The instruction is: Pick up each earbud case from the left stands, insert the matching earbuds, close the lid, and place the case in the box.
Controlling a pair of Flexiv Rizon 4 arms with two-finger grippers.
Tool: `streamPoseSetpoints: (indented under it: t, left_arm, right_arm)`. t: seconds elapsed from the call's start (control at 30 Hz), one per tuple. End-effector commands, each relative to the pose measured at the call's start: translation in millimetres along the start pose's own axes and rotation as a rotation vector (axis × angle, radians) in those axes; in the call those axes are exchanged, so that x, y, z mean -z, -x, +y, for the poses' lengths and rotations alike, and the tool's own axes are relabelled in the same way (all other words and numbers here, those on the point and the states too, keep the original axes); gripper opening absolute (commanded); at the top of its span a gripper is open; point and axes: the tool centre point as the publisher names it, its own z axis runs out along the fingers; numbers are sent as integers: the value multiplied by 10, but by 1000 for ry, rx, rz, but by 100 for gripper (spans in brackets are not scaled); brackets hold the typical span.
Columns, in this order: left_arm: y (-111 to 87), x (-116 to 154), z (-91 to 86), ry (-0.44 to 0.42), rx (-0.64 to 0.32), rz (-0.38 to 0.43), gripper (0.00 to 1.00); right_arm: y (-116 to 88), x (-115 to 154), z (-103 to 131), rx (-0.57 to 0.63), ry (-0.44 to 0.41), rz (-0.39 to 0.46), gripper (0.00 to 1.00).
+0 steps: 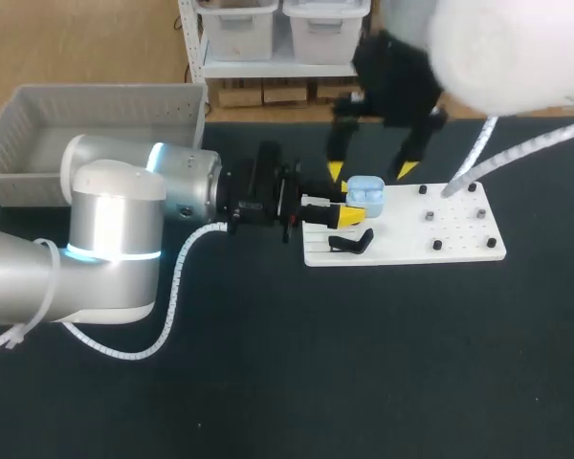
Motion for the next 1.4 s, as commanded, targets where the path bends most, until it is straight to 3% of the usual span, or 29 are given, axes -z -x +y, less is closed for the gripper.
streamPoseSetpoints:
  t: [0.03,0.23,0.63,0.97,1.4]
  left_arm:
    - [-7,1,-23,8,-4,-3,0]
    - [-7,1,-23,8,-4,-3,0]
    - [-7,1,-23,8,-4,-3,0]
    - [-7,1,-23,8,-4,-3,0]
    - [-7,1,-23,8,-4,-3,0]
  right_arm:
    - [27,99,-241,-148,46,-158,100]
    - [304,-12,-529,-390,29,-301,100]
    - [448,-355,-707,-485,-30,-254,100]
    - [347,-522,-750,-490,-49,-199,100]
    - [59,-564,-720,-461,-53,-125,100]
